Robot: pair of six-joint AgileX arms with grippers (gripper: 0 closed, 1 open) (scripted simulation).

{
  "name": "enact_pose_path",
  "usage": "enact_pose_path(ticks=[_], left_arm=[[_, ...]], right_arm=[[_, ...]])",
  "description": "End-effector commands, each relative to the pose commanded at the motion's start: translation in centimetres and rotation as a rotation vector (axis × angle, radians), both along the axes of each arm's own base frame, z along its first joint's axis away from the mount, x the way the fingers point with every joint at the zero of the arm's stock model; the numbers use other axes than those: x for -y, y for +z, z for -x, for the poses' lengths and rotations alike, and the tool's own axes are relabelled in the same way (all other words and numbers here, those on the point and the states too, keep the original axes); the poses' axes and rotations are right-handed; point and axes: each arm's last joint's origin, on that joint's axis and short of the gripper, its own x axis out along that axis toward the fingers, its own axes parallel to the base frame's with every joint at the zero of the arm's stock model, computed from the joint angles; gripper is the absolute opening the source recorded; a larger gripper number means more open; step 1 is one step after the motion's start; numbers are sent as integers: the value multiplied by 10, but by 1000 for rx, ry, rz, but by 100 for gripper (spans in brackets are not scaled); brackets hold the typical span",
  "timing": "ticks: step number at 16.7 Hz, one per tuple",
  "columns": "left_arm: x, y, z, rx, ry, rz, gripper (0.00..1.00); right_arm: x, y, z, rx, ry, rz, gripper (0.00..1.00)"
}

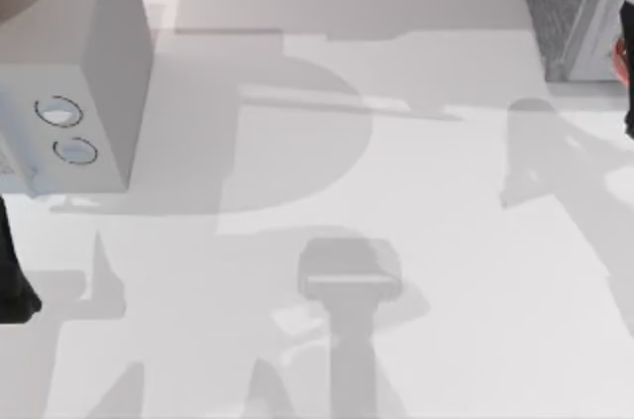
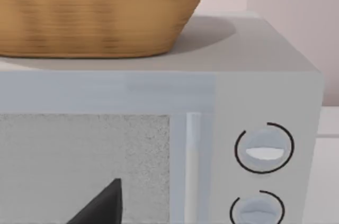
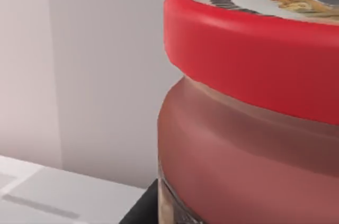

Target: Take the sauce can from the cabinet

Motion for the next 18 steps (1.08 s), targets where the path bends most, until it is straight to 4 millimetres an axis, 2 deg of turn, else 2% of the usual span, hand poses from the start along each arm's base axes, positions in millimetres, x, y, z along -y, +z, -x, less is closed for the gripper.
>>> enact_pose_path(ticks=[2,4,8,10,12,14,18], left_arm=[[0,0,0,0,0,0,100],[0,0,0,0,0,0,100],[0,0,0,0,0,0,100],[0,0,0,0,0,0,100],[0,0,0,0,0,0,100],[0,0,0,0,0,0,100],[0,0,0,0,0,0,100]], right_arm=[[-15,-18,-39,-45,76,8,0],[-32,-47,-73,-88,151,14,0],[-63,-110,-118,-130,281,19,0],[-75,-135,-130,-121,332,19,0],[-83,-151,-138,-98,370,18,0],[-89,-159,-142,-74,393,18,0],[-91,-160,-144,-65,400,18,0]])
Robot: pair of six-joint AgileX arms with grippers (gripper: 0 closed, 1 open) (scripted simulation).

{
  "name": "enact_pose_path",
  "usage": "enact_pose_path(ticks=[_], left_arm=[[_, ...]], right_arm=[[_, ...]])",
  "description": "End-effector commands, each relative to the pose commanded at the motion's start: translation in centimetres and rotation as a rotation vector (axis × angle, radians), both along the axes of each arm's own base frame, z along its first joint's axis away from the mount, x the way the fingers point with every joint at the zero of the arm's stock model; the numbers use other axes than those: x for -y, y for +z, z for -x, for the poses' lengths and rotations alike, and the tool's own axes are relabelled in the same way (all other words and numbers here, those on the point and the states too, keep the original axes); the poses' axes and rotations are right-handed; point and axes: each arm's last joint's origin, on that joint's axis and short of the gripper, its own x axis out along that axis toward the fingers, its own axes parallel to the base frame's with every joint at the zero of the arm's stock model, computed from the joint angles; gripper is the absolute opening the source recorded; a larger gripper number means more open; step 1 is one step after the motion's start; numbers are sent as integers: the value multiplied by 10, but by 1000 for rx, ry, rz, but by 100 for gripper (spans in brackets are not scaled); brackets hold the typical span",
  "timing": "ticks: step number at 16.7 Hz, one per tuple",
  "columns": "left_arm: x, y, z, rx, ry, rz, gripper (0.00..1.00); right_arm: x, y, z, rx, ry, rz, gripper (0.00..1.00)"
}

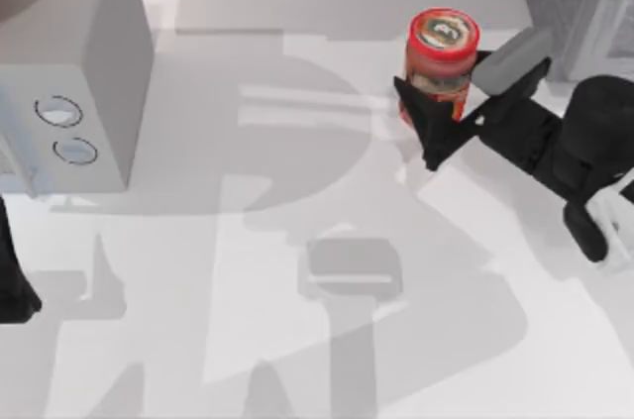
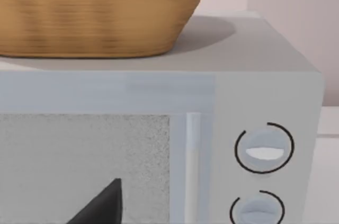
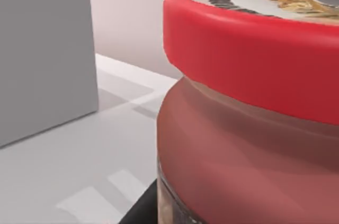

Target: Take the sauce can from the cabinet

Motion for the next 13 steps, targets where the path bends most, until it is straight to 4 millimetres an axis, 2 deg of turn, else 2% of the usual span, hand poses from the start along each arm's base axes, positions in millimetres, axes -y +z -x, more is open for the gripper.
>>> enact_pose_path(ticks=[5,13], left_arm=[[0,0,0,0,0,0,100],[0,0,0,0,0,0,100]], right_arm=[[-1,0,-7,10,-13,-2,0],[-37,-24,-39,-2,-3,0,0]])
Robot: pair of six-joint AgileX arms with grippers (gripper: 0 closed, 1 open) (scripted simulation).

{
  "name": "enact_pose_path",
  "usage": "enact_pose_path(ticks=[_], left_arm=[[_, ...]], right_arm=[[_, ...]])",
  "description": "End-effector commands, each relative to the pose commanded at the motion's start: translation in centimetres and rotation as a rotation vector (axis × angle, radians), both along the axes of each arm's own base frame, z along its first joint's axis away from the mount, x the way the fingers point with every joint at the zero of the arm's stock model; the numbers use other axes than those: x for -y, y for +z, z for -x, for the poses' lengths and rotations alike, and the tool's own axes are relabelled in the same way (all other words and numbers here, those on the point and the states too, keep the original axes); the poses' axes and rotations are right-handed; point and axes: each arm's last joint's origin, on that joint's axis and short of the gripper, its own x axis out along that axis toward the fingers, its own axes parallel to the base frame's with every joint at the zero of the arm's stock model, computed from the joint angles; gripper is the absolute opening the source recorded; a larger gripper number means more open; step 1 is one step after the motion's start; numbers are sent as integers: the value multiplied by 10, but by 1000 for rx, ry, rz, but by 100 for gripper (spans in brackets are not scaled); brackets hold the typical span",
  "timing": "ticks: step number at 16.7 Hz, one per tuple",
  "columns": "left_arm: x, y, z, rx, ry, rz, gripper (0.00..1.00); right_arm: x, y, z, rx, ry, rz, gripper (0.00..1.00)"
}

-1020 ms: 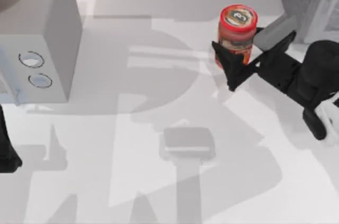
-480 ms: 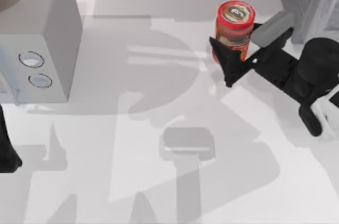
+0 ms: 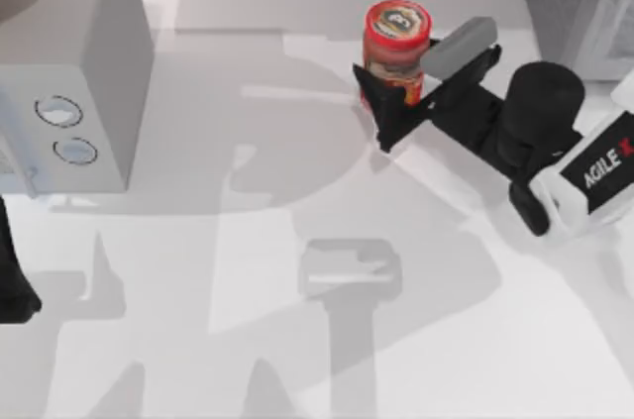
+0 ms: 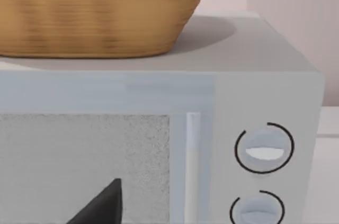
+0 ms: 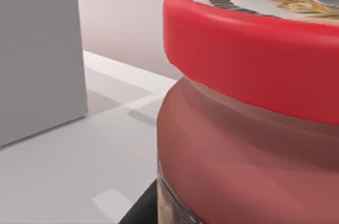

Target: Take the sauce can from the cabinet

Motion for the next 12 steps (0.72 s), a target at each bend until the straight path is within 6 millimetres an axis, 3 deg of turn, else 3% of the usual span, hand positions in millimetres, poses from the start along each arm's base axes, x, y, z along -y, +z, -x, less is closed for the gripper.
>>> enact_pose_path(ticks=[6,12], left_arm=[[0,0,0,0,0,0,100],[0,0,0,0,0,0,100]], right_arm=[[-5,-2,-4,2,3,0,0],[-5,-2,-4,2,3,0,45]])
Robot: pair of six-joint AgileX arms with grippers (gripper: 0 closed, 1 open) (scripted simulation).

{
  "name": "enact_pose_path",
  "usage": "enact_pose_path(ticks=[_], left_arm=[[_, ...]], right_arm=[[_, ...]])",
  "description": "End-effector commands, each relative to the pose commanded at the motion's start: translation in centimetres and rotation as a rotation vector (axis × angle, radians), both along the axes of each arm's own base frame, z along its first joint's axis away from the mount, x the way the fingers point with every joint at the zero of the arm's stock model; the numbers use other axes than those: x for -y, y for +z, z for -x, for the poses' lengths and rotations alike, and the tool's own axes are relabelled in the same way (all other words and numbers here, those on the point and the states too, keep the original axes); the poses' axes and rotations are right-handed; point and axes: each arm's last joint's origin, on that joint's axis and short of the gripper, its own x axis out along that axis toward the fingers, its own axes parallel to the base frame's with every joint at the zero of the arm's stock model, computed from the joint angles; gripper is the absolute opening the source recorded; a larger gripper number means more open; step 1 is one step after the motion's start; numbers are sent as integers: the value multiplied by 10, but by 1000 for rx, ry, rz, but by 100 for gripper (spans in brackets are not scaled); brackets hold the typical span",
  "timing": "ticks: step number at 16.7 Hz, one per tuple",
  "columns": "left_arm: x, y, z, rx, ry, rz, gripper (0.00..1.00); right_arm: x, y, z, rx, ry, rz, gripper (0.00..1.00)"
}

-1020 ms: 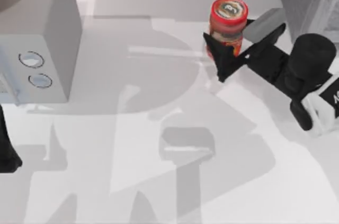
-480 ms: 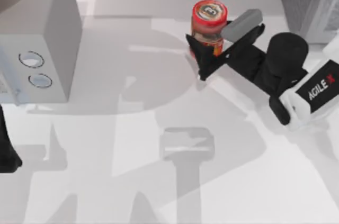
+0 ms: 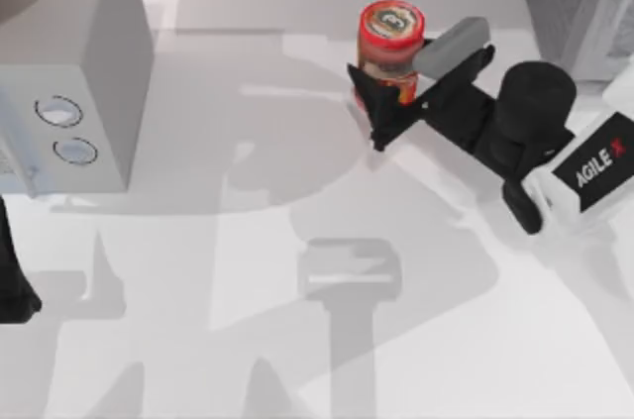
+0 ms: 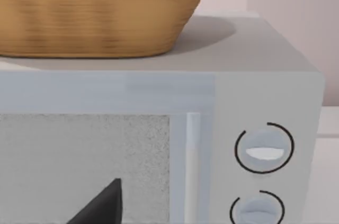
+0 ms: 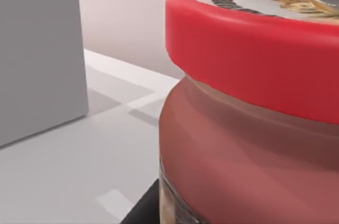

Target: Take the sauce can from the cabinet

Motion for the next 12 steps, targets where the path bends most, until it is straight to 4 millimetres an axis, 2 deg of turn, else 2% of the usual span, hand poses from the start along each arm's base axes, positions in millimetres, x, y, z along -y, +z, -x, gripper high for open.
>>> enact_pose_path(ticks=[7,12], left_arm=[[0,0,0,0,0,0,100],[0,0,0,0,0,0,100]], right_arm=[[0,0,0,0,0,0,98],[0,0,0,0,0,0,100]])
